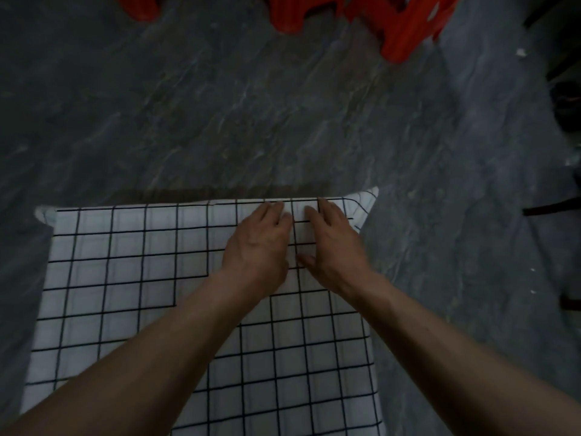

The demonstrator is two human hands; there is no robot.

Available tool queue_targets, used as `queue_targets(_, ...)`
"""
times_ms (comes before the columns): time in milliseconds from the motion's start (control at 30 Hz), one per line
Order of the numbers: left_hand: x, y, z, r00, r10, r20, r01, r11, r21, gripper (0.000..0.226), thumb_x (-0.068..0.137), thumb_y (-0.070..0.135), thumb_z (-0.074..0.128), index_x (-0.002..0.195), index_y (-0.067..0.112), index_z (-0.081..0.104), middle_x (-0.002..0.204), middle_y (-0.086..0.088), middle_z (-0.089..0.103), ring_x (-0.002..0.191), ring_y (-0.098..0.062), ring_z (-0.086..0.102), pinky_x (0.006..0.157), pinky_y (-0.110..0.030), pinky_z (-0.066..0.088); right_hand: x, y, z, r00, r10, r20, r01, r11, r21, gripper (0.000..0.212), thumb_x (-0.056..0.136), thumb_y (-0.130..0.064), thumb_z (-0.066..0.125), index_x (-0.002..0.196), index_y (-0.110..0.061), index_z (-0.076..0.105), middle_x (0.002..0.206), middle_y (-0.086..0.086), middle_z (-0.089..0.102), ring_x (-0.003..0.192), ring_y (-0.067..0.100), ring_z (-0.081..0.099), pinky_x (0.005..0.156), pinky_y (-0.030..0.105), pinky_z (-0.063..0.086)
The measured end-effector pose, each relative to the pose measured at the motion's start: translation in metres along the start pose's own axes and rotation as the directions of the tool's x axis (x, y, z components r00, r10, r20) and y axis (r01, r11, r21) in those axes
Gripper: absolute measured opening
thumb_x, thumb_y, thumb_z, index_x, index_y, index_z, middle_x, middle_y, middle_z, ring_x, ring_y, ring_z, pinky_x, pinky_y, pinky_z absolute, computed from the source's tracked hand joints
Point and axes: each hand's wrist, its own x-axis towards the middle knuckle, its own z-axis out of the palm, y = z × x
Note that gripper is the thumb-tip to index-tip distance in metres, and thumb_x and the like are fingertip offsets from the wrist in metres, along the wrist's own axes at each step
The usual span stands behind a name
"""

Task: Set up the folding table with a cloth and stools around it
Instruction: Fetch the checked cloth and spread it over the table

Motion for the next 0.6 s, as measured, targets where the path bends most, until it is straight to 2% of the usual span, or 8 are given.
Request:
queue_targets(133, 0.019, 0.024, -0.002, 0.997, -0.052, 0.057, 0.052, 0.999, -0.009, 0.087, 0.082, 0.029, 0.075, 0.151, 0.02, 0.023, 0.163, -0.001, 0.007, 0.149, -0.021, 0.007, 0.116, -0.035, 0.024, 0.001, 0.023, -0.014, 0.992, 0.12, -0.026, -0.121, 0.993, -0.019, 0.081, 0.08, -0.038, 0.076, 0.147, -0.027, 0.033, 0.15, 0.013, 0.027, 0.136, 0.03, 0.029, 0.109, 0.043, 0.038)
queue_targets(233, 0.024, 0.033, 0.003, 0.992, -0.105, 0.072, 0.103, 0.994, 0.031, 0.093, 0.078, 0.02, 0.078, 0.151, 0.018, 0.021, 0.163, -0.003, 0.005, 0.148, -0.024, 0.006, 0.114, -0.035, 0.026, 0.01, 0.033, -0.023, 0.984, 0.175, 0.028, -0.175, 0.985, -0.004, 0.094, 0.072, -0.039, 0.084, 0.148, -0.028, 0.029, 0.142, 0.014, 0.033, 0.13, 0.032, 0.034, 0.106, 0.042, 0.04)
queue_targets(300, 0.025, 0.035, 0.006, 0.989, -0.129, 0.068, 0.126, 0.991, 0.039, 0.093, 0.077, 0.016, 0.079, 0.151, 0.017, 0.022, 0.163, -0.005, 0.006, 0.149, -0.025, 0.007, 0.115, -0.036, 0.025, 0.019, 0.036, -0.026, 0.976, 0.192, 0.105, -0.198, 0.979, 0.055, 0.107, 0.067, -0.038, 0.089, 0.15, -0.026, 0.024, 0.14, 0.015, 0.035, 0.131, 0.033, 0.034, 0.108, 0.043, 0.039)
queue_targets(367, 0.026, 0.036, 0.005, 0.989, -0.134, 0.066, 0.131, 0.99, 0.049, 0.093, 0.077, 0.015, 0.079, 0.151, 0.016, 0.023, 0.163, -0.006, 0.007, 0.149, -0.026, 0.008, 0.116, -0.035, 0.024, 0.028, 0.037, -0.03, 0.967, 0.189, 0.168, -0.205, 0.975, 0.083, 0.112, 0.06, -0.038, 0.092, 0.149, -0.022, 0.027, 0.14, 0.016, 0.037, 0.132, 0.034, 0.035, 0.108, 0.044, 0.04)
queue_targets(467, 0.027, 0.036, 0.004, 0.99, -0.126, 0.066, 0.123, 0.991, 0.051, 0.093, 0.077, 0.014, 0.079, 0.151, 0.014, 0.023, 0.163, -0.007, 0.007, 0.148, -0.027, 0.009, 0.115, -0.034, 0.025, 0.038, 0.038, -0.036, 0.96, 0.194, 0.201, -0.21, 0.976, 0.061, 0.107, 0.051, -0.038, 0.096, 0.138, -0.015, 0.039, 0.137, 0.014, 0.042, 0.129, 0.032, 0.04, 0.106, 0.044, 0.042)
queue_targets(600, 0.027, 0.036, 0.006, 0.99, -0.133, 0.055, 0.131, 0.991, 0.031, 0.09, 0.078, 0.01, 0.077, 0.151, 0.015, 0.025, 0.163, -0.006, 0.008, 0.148, -0.027, 0.009, 0.115, -0.036, 0.025, 0.045, 0.042, -0.038, 0.961, 0.186, 0.206, -0.204, 0.976, 0.072, 0.107, 0.048, -0.041, 0.097, 0.136, -0.009, 0.044, 0.137, 0.013, 0.046, 0.128, 0.03, 0.045, 0.105, 0.04, 0.042)
